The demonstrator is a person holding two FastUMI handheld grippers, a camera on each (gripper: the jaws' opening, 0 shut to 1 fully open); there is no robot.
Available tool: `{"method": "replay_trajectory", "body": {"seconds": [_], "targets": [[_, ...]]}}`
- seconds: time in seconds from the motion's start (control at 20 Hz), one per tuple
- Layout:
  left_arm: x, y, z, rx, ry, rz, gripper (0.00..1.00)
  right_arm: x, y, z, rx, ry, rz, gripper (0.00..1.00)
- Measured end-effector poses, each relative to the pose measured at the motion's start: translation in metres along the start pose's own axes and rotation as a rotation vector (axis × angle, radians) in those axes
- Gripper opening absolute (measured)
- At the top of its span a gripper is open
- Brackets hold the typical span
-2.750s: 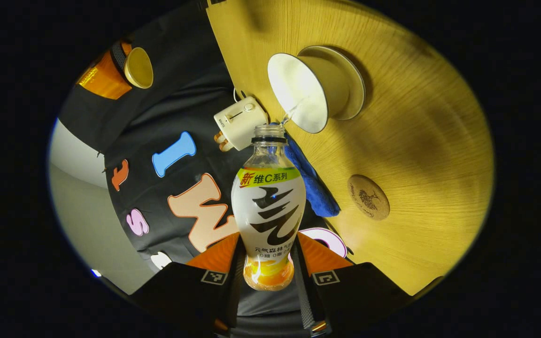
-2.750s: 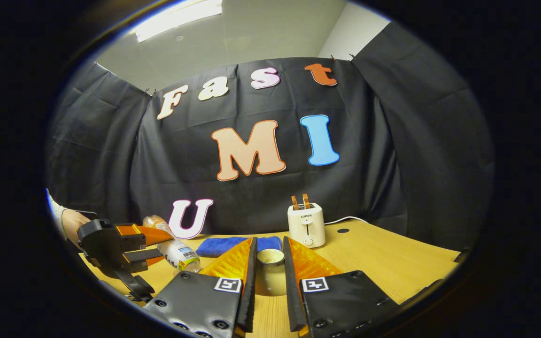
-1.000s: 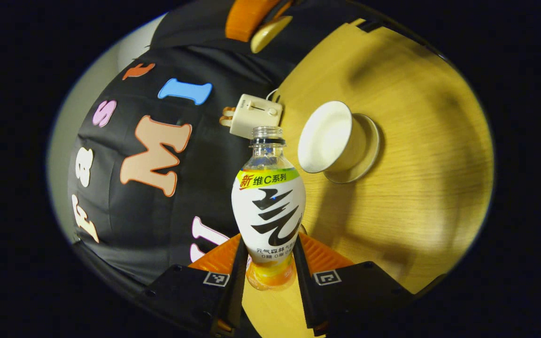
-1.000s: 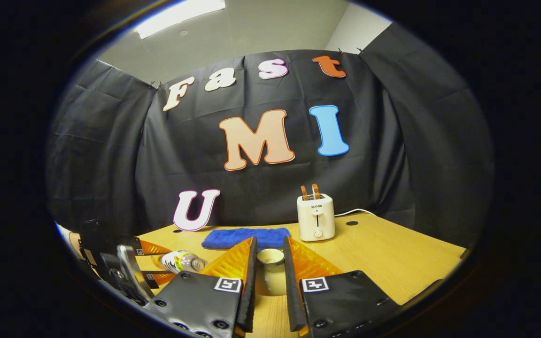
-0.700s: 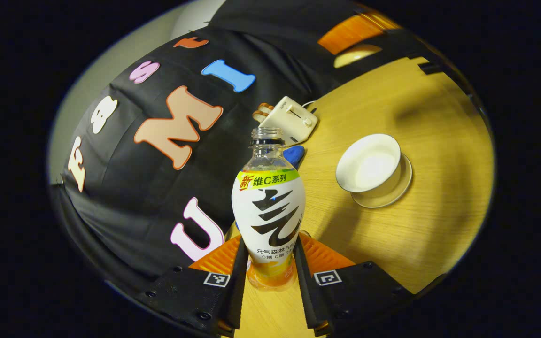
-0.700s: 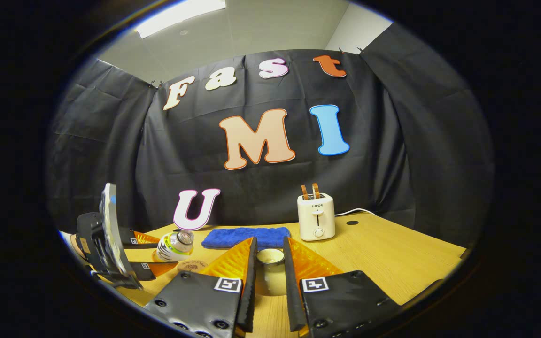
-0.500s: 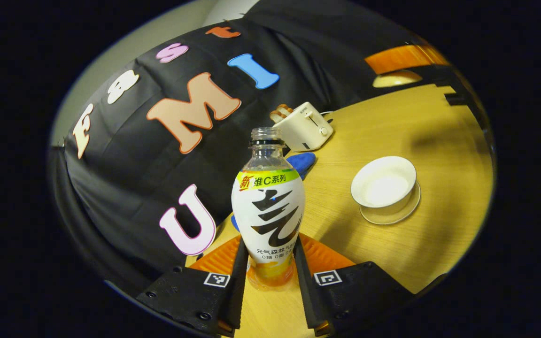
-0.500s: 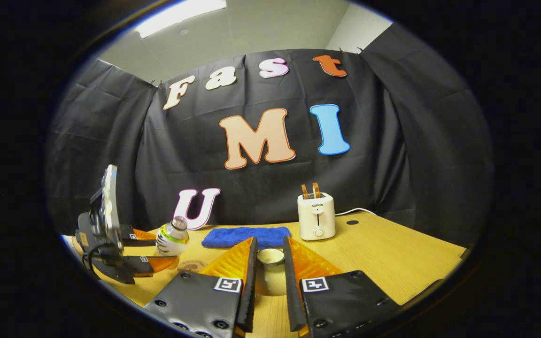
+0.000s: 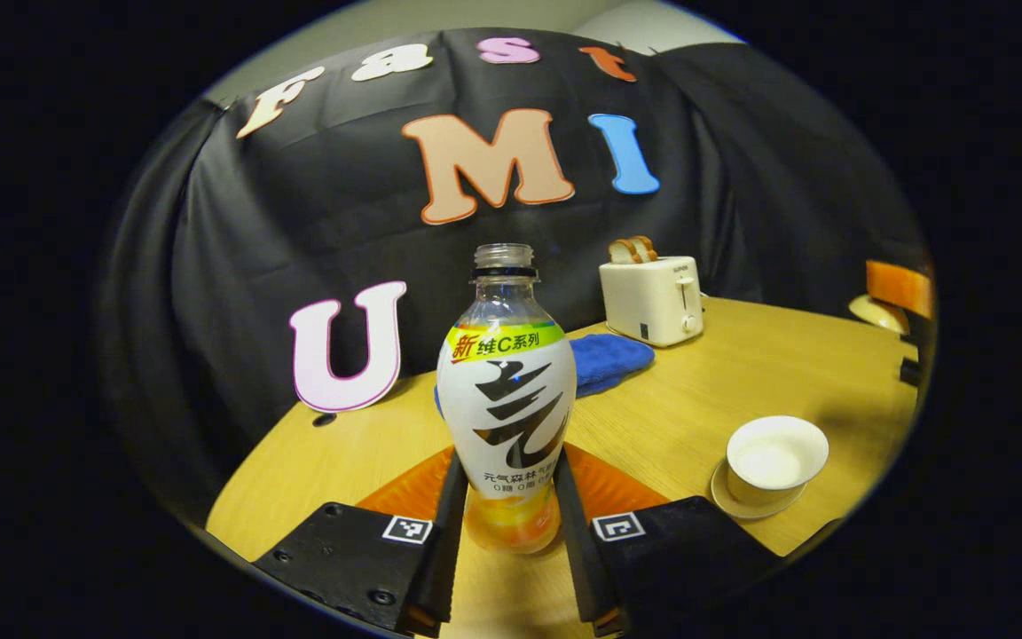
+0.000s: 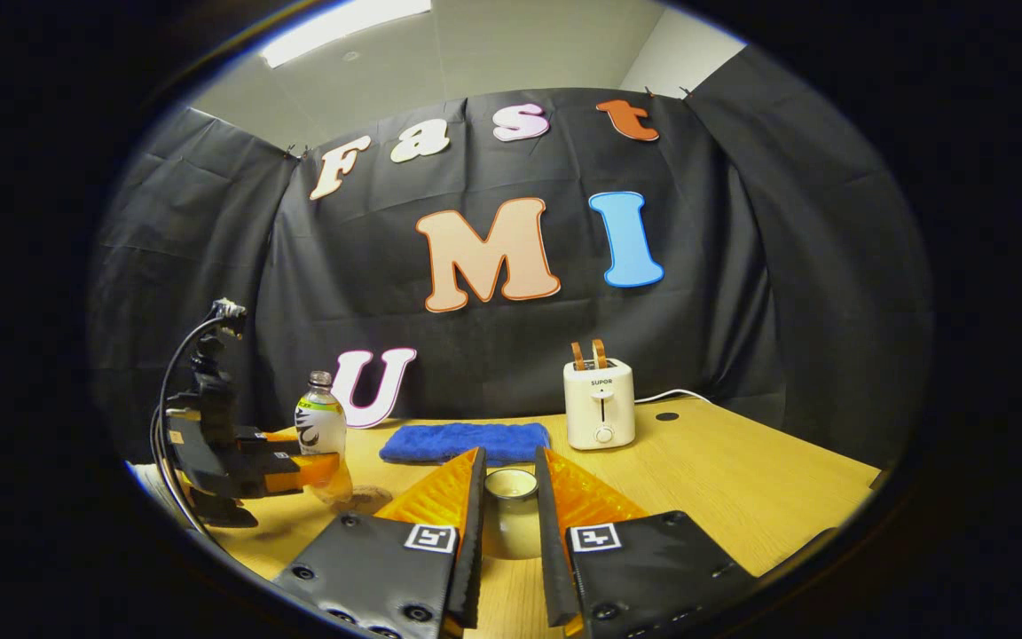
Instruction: Open the teacup lid with one hand, grasp the water bottle and pour water into the teacup with the other hand; after pouring, place the water bottle on the coaster and then close the teacup lid.
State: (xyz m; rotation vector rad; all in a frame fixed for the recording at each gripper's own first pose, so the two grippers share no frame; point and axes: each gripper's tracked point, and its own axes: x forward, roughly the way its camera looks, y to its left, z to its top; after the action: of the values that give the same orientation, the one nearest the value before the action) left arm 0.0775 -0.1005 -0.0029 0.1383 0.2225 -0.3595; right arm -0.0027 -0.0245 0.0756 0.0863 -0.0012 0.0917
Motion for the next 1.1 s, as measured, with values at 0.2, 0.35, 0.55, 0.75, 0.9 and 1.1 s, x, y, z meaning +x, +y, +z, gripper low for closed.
{"method": "replay_trajectory", "body": {"seconds": [0.2, 0.35, 0.55, 0.75, 0.9, 1.1], "targets": [[0.014, 0.009, 0.002, -0.074, -0.052, 0.018, 0.51, 0.002, -0.001, -0.003, -0.003, 0.006, 0.0, 0.31], [0.02, 0.003, 0.001, -0.102, -0.066, 0.003, 0.5, 0.004, -0.003, -0.007, -0.001, 0.015, -0.006, 0.33], [0.027, -0.003, -0.003, -0.131, -0.065, -0.009, 0.52, 0.004, -0.003, -0.008, -0.002, 0.019, -0.007, 0.33], [0.028, -0.002, -0.004, -0.13, -0.062, -0.005, 0.54, 0.005, -0.002, -0.009, 0.0, 0.023, -0.005, 0.3], [0.026, -0.001, -0.004, -0.136, -0.065, 0.002, 0.61, 0.004, 0.0, -0.01, -0.002, 0.024, 0.001, 0.32], [0.027, 0.0, -0.009, -0.131, -0.056, 0.015, 0.66, 0.006, 0.003, -0.012, -0.001, 0.03, 0.008, 0.33]]}}
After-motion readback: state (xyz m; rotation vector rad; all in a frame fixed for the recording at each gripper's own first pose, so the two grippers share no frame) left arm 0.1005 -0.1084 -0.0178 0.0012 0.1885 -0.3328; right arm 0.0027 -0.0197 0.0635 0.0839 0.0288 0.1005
